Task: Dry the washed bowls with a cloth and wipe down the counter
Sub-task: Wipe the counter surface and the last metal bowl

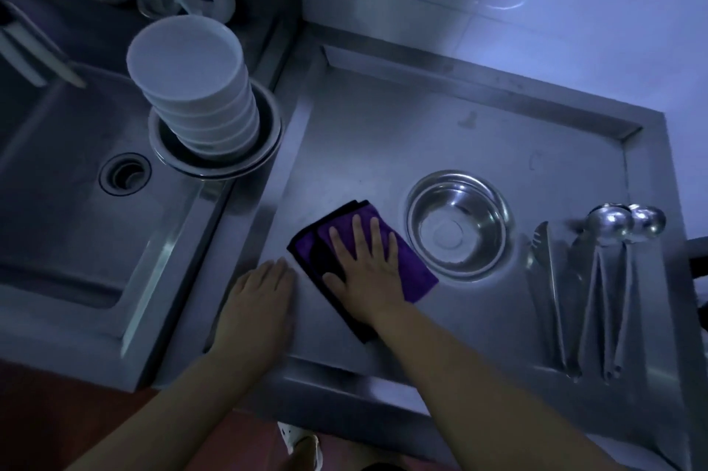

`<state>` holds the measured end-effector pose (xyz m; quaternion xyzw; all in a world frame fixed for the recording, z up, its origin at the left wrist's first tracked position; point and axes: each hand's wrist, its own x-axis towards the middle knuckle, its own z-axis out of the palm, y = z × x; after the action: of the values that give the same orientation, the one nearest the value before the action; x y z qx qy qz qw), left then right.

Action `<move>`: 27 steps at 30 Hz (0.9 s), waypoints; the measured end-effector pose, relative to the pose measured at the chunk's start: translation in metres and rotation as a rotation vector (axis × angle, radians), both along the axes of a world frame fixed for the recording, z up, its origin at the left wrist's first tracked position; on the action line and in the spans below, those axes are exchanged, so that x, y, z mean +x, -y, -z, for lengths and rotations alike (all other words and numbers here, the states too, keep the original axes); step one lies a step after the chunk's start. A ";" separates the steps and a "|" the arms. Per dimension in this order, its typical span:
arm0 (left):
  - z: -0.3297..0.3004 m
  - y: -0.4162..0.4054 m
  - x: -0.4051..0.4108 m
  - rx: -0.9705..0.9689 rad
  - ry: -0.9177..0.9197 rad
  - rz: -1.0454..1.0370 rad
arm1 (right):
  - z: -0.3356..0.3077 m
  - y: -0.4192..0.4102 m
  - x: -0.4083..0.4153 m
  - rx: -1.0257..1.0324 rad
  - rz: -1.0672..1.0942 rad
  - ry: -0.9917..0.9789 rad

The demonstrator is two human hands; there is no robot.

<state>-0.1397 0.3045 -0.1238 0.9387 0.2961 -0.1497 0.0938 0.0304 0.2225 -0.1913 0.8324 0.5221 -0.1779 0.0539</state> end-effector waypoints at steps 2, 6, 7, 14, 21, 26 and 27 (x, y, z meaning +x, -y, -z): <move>-0.002 -0.007 0.013 -0.009 -0.007 -0.017 | 0.001 -0.025 0.025 0.022 0.004 -0.005; -0.002 -0.015 0.049 0.027 0.046 -0.005 | 0.002 -0.068 0.085 0.071 0.037 -0.008; -0.001 -0.017 0.059 0.035 0.055 -0.001 | 0.002 -0.077 0.101 0.081 0.052 -0.003; 0.002 -0.030 0.150 0.045 0.058 0.004 | 0.006 -0.116 0.212 0.115 0.162 0.058; 0.015 -0.031 0.224 0.025 0.086 0.050 | 0.009 -0.091 0.297 0.165 0.309 0.138; 0.027 -0.022 0.261 0.024 0.112 0.105 | 0.007 -0.043 0.337 0.152 0.479 0.177; 0.028 -0.019 0.266 0.021 0.110 0.115 | 0.006 -0.032 0.344 0.144 0.518 0.185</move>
<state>0.1262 0.3235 -0.1518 0.9619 0.2374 -0.0998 0.0914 0.3749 0.2545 -0.1975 0.9525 0.2959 -0.0714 -0.0050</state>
